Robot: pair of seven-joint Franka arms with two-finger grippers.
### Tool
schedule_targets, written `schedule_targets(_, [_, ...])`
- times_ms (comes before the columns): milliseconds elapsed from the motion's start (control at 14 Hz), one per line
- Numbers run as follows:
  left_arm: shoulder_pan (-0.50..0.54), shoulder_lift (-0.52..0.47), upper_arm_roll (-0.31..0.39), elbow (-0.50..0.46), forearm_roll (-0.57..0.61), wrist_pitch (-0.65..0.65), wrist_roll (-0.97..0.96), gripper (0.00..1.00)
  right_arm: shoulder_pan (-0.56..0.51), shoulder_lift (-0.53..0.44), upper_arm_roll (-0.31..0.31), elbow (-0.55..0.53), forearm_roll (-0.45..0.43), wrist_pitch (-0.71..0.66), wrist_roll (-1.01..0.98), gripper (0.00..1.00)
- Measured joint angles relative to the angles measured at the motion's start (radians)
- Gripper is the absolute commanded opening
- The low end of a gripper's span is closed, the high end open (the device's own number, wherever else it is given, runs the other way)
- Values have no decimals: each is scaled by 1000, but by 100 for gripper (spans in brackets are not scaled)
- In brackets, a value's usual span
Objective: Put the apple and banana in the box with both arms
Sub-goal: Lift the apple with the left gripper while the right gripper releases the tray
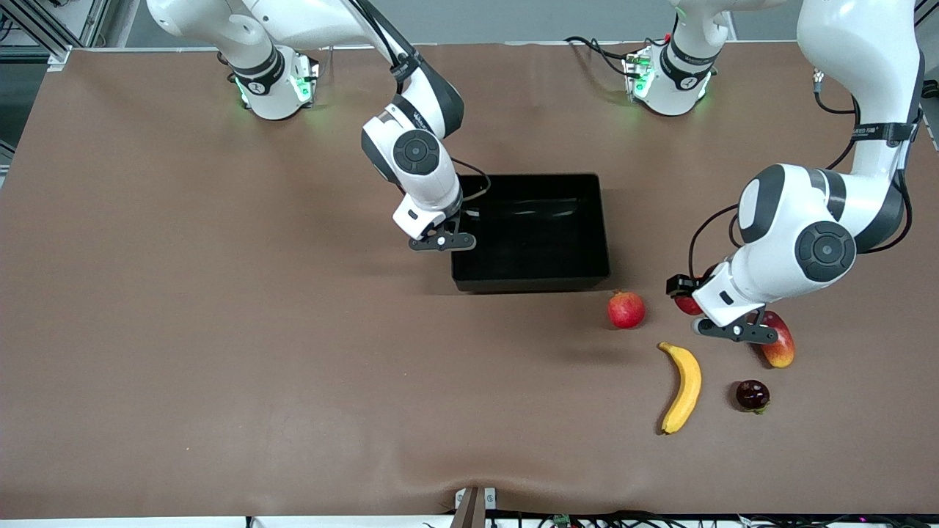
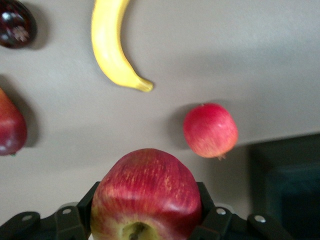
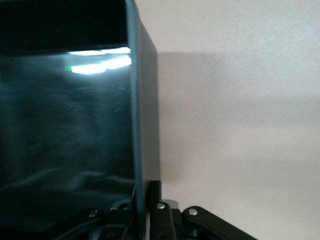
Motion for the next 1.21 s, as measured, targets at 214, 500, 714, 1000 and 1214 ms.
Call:
schedule_targets(214, [-1,-6,-37,0,-1,-33,-90,0,11,4,1,4,1,10,60,100])
schedule_targets(500, [-2,-27,-106,0,-2,-58,-238,0,11,4,-3,11,1,11,81,100])
schedule_targets(714, [-10,-33,-164,-2,-2,-63,-357,0,9,4,-16,26,1,11,83,100])
schedule_targets(1000, [-113,-26,-178,-26,-2,-65,-526,0,-32,-10,-40,45,-1,-2,83,100])
schedule_targets(1214, [-166,-24,-180,-73,-1,-45,-613,0,-112,-61,-46,54,-8,-111,30,100])
